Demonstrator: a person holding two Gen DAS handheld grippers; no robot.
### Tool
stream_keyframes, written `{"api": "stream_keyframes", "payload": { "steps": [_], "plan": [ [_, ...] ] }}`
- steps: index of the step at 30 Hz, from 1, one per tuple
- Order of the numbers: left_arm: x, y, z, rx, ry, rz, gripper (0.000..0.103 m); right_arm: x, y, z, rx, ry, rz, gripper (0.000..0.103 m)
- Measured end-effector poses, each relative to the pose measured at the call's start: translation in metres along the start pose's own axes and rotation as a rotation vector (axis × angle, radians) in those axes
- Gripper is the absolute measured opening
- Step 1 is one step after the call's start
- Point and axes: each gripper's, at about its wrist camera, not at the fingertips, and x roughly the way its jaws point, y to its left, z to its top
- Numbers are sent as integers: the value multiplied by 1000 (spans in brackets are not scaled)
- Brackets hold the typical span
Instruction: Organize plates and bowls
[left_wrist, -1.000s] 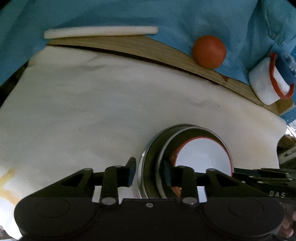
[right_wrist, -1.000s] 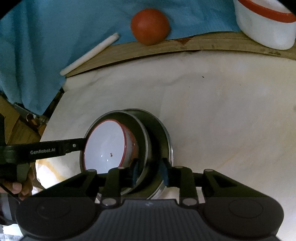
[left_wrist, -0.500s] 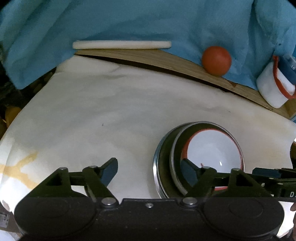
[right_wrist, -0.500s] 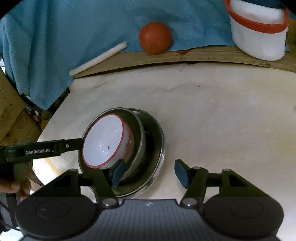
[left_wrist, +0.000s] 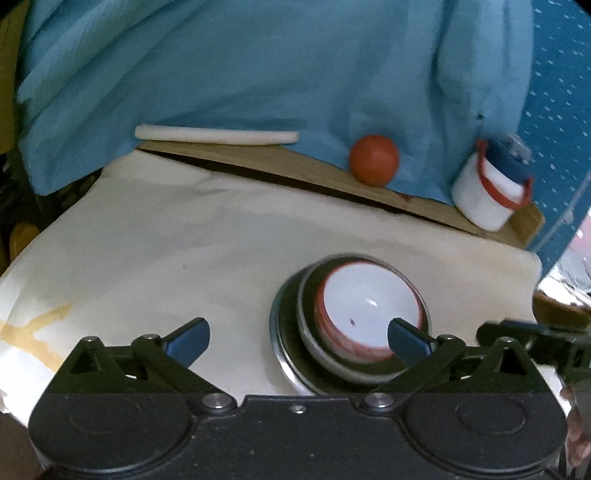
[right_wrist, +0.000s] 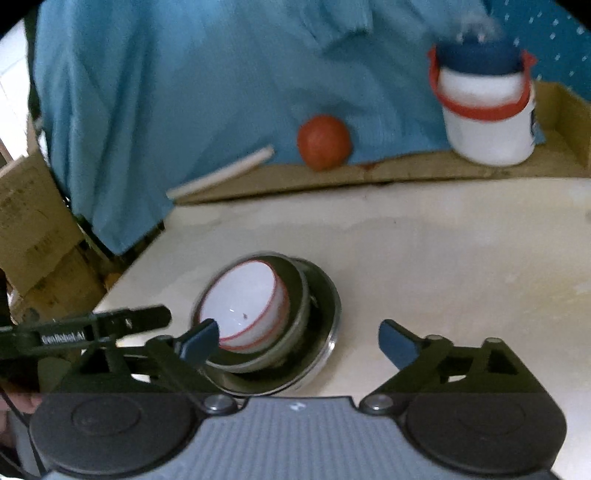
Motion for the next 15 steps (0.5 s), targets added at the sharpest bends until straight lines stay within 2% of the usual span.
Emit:
{"api": "stream_keyframes", "payload": {
  "steps": [3, 8, 15],
  "plan": [
    [-11, 2, -10, 23, -4, -15, 102, -18, 9, -11, 4, -69, -16, 103],
    [-39, 7, -33, 42, -45, -33, 102, -48, 28, -38, 6, -150, -80, 103],
    [-68, 17, -66, 65, -80, 16, 102, -77, 54, -82, -1, -194, -154, 103]
  ]
}}
